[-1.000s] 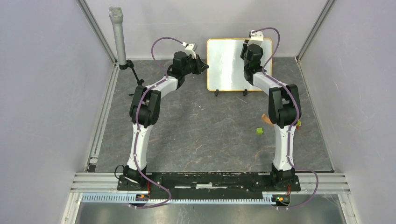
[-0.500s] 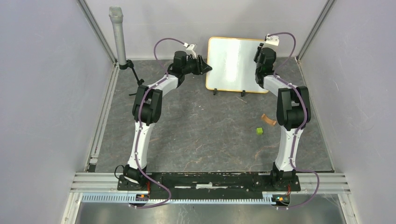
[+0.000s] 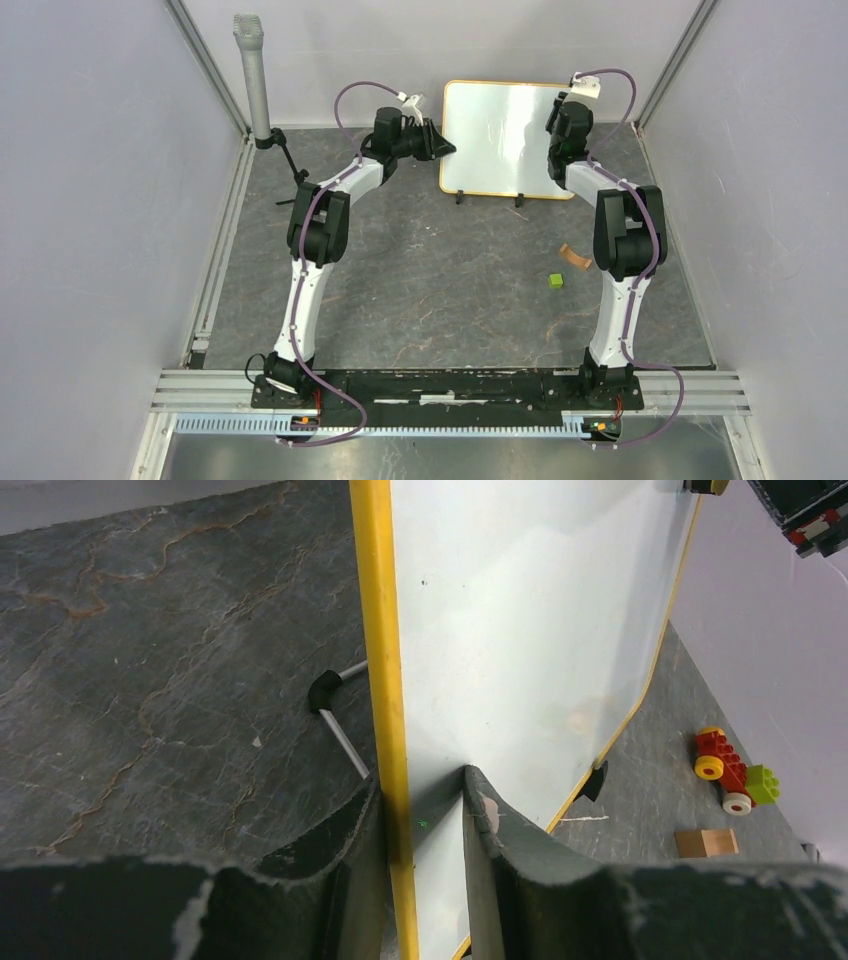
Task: Erase the whiteboard
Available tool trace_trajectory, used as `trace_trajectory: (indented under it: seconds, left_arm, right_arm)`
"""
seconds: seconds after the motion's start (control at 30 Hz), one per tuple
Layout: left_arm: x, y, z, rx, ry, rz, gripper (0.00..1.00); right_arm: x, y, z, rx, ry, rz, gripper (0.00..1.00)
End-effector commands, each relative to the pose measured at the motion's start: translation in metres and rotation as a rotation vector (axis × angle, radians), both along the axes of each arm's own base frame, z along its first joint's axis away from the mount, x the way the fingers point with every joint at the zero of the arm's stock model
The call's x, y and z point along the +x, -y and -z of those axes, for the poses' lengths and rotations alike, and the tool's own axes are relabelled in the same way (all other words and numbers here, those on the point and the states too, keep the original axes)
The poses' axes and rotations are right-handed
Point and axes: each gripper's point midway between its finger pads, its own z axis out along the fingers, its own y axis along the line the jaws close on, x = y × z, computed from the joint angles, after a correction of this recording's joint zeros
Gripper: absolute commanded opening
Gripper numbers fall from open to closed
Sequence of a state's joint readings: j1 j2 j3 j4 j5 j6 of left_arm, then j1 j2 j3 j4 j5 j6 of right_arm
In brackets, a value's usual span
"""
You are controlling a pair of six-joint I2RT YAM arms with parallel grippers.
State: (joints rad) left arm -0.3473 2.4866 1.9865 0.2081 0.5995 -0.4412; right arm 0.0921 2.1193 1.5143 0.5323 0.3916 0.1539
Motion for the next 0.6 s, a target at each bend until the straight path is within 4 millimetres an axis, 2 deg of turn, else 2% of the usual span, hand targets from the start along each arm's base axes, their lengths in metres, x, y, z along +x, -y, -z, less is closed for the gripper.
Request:
trace_trajectory:
  seconds: [0.0, 0.17, 0.3, 0.47, 0.57]
  left_arm:
    - [0.009, -0.006, -0.004, 0.062, 0.036, -0.050, 0.23]
    - [0.011, -0.012, 0.001, 0.115, 0.050, -0.081, 0.16]
    - [0.011, -0.013, 0.001, 0.135, 0.059, -0.095, 0.13]
    - [0.011, -0.015, 0.002, 0.156, 0.066, -0.109, 0.10]
    - [0.012, -0.017, 0.001, 0.162, 0.070, -0.118, 0.09]
  right_arm:
    - [0.001, -0.019, -0.027, 0.022, 0.052, -0.039, 0.33]
    - [0.001, -0.060, -0.022, 0.007, 0.035, -0.093, 0.33]
    - [-0.002, -0.078, -0.018, 0.019, 0.037, -0.125, 0.34]
    - [-0.001, -0.054, -0.032, -0.008, 0.060, -0.052, 0.34]
    - [0.001, -0.036, -0.030, 0.009, 0.063, -0.028, 0.34]
